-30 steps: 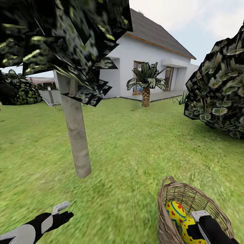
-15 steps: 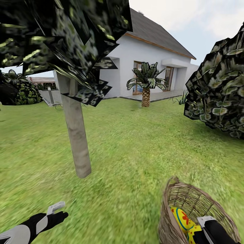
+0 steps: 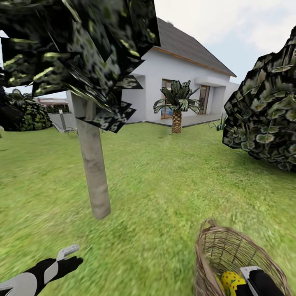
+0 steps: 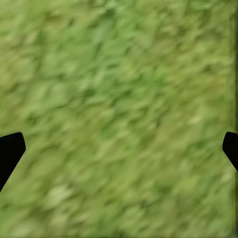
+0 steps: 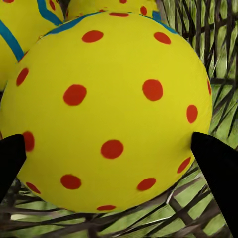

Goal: Take the three Easter eggs out of the wicker basket on the lawn in the garden, then place them on the lawn next to a single tree (choose any tree) so that all three eggs are next to the same tree and none are left in the basket.

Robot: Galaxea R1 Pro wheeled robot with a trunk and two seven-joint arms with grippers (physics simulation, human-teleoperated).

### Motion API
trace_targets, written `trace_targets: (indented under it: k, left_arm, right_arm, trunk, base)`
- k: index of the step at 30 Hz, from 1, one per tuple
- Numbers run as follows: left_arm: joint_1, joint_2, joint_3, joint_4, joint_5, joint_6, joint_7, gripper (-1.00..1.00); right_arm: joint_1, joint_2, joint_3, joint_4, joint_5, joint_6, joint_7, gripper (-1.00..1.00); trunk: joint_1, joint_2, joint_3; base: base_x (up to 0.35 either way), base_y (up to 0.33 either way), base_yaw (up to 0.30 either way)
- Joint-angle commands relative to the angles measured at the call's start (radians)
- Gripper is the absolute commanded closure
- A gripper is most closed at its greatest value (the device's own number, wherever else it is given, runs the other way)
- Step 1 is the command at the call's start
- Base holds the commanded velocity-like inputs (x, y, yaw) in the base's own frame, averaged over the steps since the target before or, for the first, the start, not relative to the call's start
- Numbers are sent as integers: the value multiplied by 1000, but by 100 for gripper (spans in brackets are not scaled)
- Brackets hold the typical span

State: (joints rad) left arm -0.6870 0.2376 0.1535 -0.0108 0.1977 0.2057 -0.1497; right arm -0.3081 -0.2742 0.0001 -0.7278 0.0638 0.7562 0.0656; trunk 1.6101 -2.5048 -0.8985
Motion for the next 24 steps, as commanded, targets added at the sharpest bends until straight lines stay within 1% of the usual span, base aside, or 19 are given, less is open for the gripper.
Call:
trace_targets:
  k: [1, 10, 22, 24]
  left_arm:
    - [0, 0, 6, -1, 5, 7, -2, -100]
    - [0, -1, 7, 0, 5, 7, -2, -100]
    - [0, -3, 8, 0, 6, 9, -8, -100]
    - [0, -10, 8, 3, 6, 8, -8, -100]
  right_arm:
    - [0, 0, 0, -1, 12, 4, 7, 100]
    - [0, 2, 0, -1, 13, -1, 7, 100]
    - [0, -1, -3, -2, 11, -1, 7, 100]
    - [0, 0, -2, -2, 11, 0, 7, 100]
  trunk:
    - [-1, 0, 3]
    - [-5, 2, 38]
    - [-10, 5, 84]
    - [-18, 19, 90]
  base:
    - [0, 0, 0]
    - [0, 0, 0]
    - [0, 0, 0]
    - [0, 0, 0]
